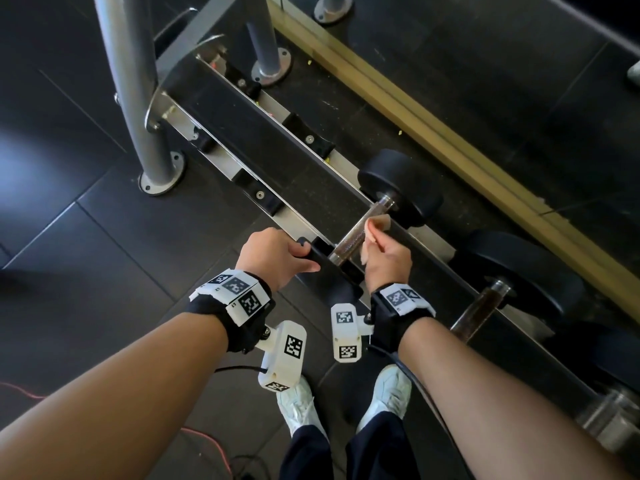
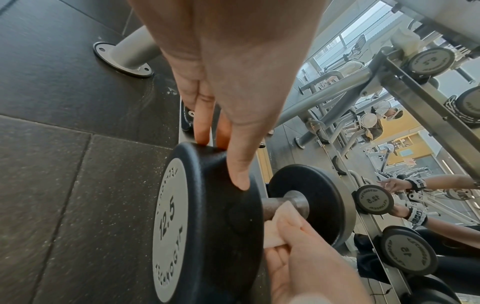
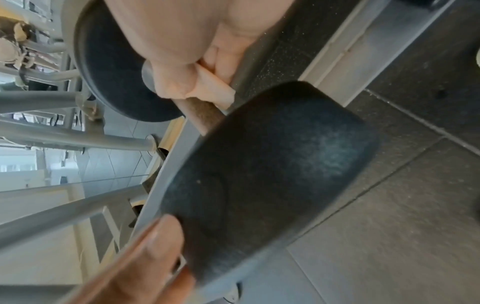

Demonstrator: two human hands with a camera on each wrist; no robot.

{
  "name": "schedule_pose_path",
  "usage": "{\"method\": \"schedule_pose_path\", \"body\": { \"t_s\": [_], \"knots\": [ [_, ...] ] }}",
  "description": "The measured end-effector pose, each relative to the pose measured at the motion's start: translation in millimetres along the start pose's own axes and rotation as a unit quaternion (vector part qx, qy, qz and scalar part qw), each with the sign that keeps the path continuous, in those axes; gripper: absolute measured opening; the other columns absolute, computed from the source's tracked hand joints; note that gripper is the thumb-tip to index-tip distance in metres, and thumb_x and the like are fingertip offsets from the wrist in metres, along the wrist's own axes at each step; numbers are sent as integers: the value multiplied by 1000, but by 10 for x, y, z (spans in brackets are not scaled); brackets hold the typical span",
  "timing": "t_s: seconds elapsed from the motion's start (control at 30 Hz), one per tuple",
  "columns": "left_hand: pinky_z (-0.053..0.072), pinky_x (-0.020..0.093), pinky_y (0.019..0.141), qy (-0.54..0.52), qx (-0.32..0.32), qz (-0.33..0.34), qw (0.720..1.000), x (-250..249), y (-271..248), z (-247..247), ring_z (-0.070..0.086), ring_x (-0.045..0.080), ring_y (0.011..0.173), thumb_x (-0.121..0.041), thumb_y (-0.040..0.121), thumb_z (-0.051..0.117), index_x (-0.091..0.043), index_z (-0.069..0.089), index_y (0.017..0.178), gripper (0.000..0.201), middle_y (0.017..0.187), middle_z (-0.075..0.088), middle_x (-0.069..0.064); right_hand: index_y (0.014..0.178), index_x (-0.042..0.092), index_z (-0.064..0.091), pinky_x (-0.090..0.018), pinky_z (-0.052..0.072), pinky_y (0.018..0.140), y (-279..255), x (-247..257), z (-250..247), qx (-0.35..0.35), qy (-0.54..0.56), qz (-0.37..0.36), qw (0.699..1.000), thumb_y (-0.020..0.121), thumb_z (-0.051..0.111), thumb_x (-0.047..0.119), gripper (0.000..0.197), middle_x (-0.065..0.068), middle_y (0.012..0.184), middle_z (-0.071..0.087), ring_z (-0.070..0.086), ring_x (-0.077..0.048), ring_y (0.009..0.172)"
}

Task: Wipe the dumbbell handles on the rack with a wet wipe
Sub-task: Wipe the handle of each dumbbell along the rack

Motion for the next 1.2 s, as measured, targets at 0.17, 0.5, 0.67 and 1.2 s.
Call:
{"method": "schedule_pose_path", "body": {
  "t_s": [0.17,0.5,0.67,1.2],
  "knots": [
    [52,32,77,-12,-5,-4,1000,10,-1,4,61,15,90,-48,79,76,-32,77,97,24,96,68,-3,105,24,77,-4,49,69,-62,-8,-148,61,-8,18,998,88,68,10,24,11,100,72,69,-3,90],
    [38,18,62,-34,-8,-4,999,70,61,70,59,8,85,-46,79,77,-34,77,98,22,89,64,-12,111,36,72,-6,36,67,89,197,25,-17,-4,-19,1000,98,58,24,22,-3,140,55,54,-18,121],
    [41,22,67,-18,4,1,1000,78,59,67,59,12,88,-47,80,75,-34,76,98,22,92,65,-7,119,32,71,-19,44,89,-156,-69,-12,65,-139,-49,987,100,54,16,30,-9,125,65,61,-23,116],
    [43,25,72,10,-24,31,999,128,50,131,57,14,90,-52,83,70,-37,72,105,27,94,61,-7,112,33,74,-18,46,95,-310,-157,24,78,-115,-19,990,99,52,11,34,-3,119,70,63,-18,108]
  ]
}}
Point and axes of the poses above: each hand's wrist, its own y-axis towards the middle knuckle, its own z-axis out of the palm, x = y × z, the point moved 1 cm from there along y, towards the middle knuckle
